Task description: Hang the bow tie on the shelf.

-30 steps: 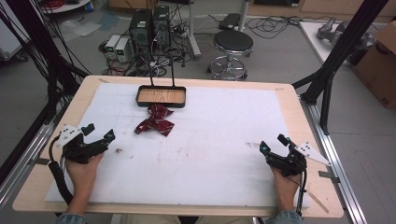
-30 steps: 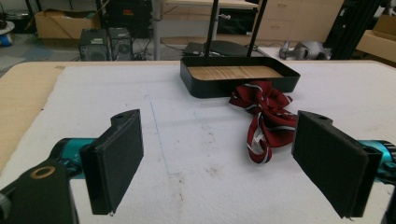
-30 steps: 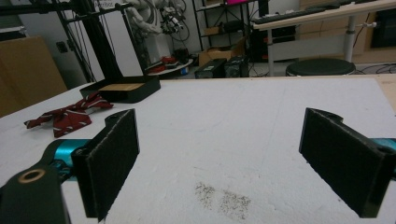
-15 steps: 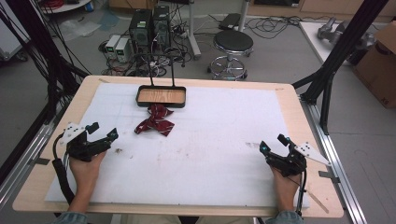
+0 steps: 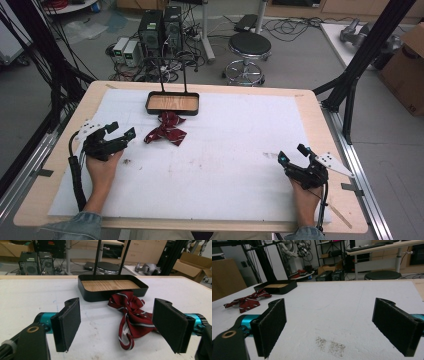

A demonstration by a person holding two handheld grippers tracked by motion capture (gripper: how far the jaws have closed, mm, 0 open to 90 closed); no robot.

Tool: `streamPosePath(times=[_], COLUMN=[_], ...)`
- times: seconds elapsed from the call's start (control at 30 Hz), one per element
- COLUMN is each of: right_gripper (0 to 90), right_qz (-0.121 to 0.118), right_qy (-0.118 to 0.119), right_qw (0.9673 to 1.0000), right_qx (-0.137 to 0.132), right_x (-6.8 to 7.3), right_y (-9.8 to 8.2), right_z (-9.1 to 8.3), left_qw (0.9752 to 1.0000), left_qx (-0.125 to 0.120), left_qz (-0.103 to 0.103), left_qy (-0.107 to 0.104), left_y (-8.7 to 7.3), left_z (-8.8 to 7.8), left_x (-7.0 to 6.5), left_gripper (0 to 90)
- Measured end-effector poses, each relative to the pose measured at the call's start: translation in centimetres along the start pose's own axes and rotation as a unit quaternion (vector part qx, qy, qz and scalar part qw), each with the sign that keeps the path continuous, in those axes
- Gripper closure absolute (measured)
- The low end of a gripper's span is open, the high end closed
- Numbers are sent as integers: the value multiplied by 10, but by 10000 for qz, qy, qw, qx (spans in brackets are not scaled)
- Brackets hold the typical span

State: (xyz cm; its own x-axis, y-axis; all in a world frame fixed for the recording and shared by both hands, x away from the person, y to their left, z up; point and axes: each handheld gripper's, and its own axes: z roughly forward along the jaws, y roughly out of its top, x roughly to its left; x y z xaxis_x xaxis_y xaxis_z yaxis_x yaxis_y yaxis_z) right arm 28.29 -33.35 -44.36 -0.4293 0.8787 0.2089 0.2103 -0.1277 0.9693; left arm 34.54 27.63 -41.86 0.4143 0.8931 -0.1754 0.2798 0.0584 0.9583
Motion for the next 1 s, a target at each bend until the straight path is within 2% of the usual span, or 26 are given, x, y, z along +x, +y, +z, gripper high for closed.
streamPosePath(times=[0.1,0.17,0.27,0.37,0.53,0.67,0.87,1.0], right_gripper=[113,112,112,112,113,113,112,113], right_qz=[10,10,14,12,2,-3,14,22], right_qy=[-3,-11,-6,2,6,8,25,35], right_qw=[10000,10000,10000,10000,10000,10000,10000,10000], right_qx=[1,1,-4,-6,-14,-11,-7,0], right_x=[0,-1,-1,-1,-1,-1,-1,-1], right_y=[0,0,0,0,0,0,0,0], right_z=[0,0,0,0,0,1,1,1], left_qw=[9999,9999,9998,9998,9994,9987,9977,9953], left_qx=[-80,-104,154,72,247,384,615,928], left_qz=[-19,-12,-51,-70,-58,-179,-229,-289], left_qy=[-58,-22,-104,-147,-255,-269,-163,14], left_y=[-1,-2,3,7,11,15,15,5], left_z=[7,12,22,30,50,71,95,107], left_x=[-2,-4,-5,-9,-18,-21,-22,-19], left_gripper=[279,292,265,260,260,261,267,290])
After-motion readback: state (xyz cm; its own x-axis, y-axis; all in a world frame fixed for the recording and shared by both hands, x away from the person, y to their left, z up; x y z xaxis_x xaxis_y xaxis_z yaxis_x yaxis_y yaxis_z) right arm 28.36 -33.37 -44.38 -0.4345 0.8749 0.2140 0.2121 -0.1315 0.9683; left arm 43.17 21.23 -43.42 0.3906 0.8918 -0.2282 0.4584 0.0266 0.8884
